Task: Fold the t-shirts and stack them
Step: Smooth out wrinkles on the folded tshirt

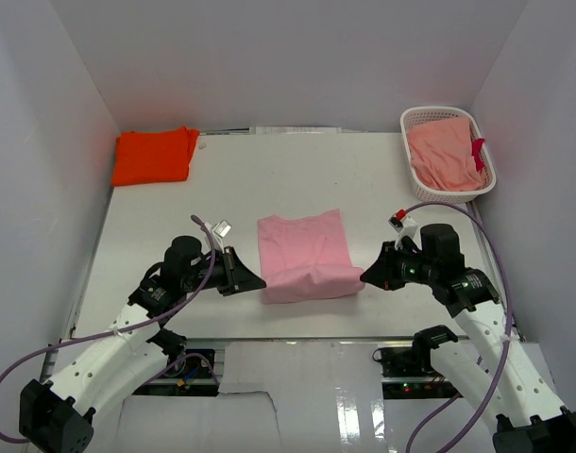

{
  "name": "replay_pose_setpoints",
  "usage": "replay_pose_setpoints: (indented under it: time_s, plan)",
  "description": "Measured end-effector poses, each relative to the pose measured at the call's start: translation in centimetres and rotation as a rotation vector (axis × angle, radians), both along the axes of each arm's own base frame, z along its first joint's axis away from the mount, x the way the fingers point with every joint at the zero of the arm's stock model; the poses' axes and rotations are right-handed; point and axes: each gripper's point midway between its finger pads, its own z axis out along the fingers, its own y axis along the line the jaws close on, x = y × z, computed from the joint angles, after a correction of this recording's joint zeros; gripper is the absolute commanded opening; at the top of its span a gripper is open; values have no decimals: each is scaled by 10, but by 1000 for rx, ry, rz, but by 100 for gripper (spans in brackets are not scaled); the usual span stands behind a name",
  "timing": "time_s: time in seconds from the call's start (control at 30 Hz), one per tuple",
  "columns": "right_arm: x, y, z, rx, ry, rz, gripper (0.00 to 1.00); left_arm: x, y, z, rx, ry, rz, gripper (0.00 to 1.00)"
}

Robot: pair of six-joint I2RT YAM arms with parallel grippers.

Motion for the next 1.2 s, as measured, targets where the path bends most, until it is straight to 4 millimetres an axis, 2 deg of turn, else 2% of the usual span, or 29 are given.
replay_pose_setpoints:
  time_s: [0.17, 0.33, 0.57, 1.2]
  plan:
    - [-6, -1, -14, -10, 45, 1, 8, -4, 2, -13, 20, 34, 6, 0]
    - [-8, -1, -19, -11, 64, -3, 8, -6, 3, -19, 26, 51, 10, 0]
    - [-8, -2, -18, -10, 69, -6, 8, -7, 3, -21, 24, 55, 9, 0]
    - [-11, -2, 1, 0, 45, -8, 8, -12, 0, -17, 14, 60, -4, 0]
